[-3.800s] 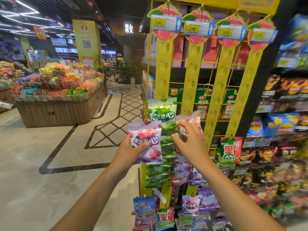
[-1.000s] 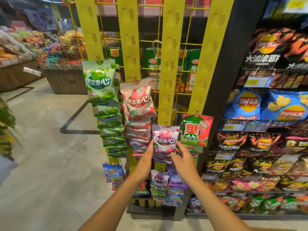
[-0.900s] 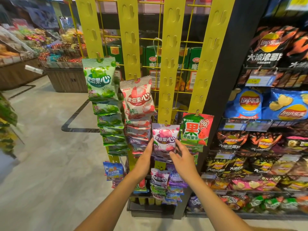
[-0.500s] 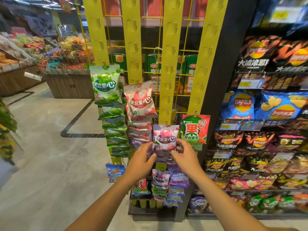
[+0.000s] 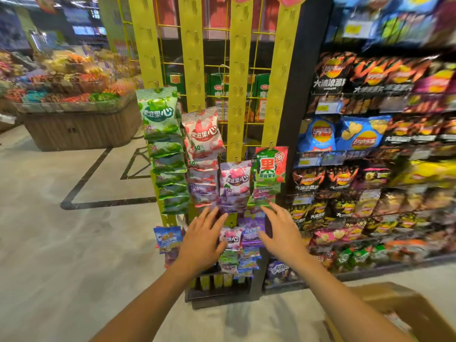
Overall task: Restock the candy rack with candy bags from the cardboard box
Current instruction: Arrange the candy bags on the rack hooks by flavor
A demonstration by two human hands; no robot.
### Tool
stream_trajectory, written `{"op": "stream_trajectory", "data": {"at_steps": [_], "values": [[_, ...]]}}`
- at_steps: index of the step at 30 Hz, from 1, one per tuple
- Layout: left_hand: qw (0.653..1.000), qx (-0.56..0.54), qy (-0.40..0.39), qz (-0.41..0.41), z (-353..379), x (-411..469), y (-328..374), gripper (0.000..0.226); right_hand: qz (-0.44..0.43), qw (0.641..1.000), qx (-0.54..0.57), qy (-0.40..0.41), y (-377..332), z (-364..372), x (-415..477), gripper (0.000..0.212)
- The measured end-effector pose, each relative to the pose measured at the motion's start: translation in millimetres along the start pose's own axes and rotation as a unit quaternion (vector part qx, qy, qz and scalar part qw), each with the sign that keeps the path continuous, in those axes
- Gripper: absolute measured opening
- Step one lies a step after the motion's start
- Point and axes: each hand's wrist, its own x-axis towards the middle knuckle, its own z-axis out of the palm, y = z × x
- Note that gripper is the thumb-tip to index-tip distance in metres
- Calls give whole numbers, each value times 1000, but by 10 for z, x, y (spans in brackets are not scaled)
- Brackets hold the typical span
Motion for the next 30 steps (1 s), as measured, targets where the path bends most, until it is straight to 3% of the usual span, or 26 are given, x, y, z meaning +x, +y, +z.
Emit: {"op": "stream_trajectory", "data": {"at_steps": [12, 15, 22, 30], "values": [[989, -26, -72, 123, 419, -214, 894, 73, 160, 987, -19, 2, 737, -225, -1313, 68], [983, -46, -91, 154, 512, -222, 1284, 79, 203, 979, -11, 11, 992, -292, -1612, 65], [964, -64, -144, 214, 992, -172, 2306, 66, 288, 957, 5, 30, 1739, -404, -2288, 56], [940, -43, -196, 277, 1463, -54, 3573, 69, 343, 939, 15, 26, 2791, -721, -2893, 49]]}}
